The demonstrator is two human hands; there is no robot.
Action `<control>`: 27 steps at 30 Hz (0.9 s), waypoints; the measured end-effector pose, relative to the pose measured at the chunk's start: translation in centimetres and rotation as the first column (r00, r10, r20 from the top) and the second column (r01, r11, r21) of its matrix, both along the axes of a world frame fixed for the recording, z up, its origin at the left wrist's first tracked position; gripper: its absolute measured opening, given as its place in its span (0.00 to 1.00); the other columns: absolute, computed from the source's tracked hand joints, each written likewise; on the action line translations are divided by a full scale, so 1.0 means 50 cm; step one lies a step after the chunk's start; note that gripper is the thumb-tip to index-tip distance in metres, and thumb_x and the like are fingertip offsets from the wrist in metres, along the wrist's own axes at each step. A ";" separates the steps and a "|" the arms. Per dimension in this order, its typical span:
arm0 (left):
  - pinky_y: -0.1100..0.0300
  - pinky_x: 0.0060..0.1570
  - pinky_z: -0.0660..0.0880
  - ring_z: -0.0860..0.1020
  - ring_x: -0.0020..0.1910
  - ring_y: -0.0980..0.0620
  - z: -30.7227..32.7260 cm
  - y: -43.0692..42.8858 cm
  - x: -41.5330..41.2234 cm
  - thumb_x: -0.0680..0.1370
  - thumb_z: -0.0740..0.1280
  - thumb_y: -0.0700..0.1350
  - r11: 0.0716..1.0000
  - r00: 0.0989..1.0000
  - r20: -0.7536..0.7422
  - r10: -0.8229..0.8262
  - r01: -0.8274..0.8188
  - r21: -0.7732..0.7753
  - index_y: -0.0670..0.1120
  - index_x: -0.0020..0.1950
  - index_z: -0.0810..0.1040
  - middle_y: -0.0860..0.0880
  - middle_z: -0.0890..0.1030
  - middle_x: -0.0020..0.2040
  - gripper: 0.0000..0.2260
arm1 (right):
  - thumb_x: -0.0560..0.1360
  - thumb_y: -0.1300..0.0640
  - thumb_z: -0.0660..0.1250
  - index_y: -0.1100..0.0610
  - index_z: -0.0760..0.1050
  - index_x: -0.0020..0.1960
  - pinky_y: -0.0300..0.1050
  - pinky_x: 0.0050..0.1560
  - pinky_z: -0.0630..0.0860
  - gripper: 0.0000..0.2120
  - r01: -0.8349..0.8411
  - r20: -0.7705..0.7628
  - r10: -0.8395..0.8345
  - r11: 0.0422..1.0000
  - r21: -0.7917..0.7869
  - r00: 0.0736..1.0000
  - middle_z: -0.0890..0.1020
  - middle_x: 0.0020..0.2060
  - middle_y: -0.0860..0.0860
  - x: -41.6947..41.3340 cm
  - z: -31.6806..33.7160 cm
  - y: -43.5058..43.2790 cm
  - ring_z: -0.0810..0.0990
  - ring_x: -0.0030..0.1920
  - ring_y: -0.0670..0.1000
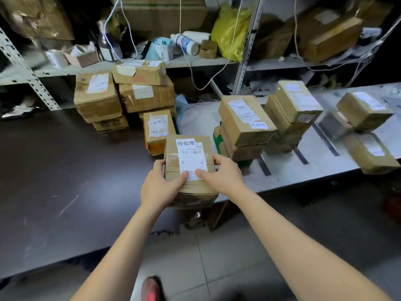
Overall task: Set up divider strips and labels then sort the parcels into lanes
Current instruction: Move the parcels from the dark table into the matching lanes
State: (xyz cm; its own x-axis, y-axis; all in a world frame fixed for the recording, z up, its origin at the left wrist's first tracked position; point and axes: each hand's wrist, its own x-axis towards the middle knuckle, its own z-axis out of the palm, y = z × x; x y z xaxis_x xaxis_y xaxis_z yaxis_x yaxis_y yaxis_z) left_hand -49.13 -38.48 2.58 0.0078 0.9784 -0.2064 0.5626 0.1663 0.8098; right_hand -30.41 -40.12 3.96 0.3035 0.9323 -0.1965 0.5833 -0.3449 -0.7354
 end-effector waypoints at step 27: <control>0.48 0.57 0.79 0.80 0.57 0.52 -0.223 -0.120 0.451 0.74 0.69 0.60 0.975 0.994 0.110 0.020 0.005 -0.222 0.56 0.68 0.67 0.53 0.80 0.60 0.25 | 0.73 0.49 0.75 0.47 0.71 0.73 0.48 0.55 0.75 0.30 -0.008 0.032 0.016 0.971 -0.240 0.999 0.79 0.65 0.46 0.432 -0.179 -0.094 0.77 0.64 0.52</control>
State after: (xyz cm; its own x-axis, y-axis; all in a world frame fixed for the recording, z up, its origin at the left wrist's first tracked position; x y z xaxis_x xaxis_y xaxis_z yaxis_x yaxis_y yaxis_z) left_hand -26.57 -44.49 -8.57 0.0361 0.9085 -0.4163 0.4693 0.3524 0.8097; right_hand -8.81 -44.83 -5.01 0.3030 0.8626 -0.4051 0.6111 -0.5020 -0.6119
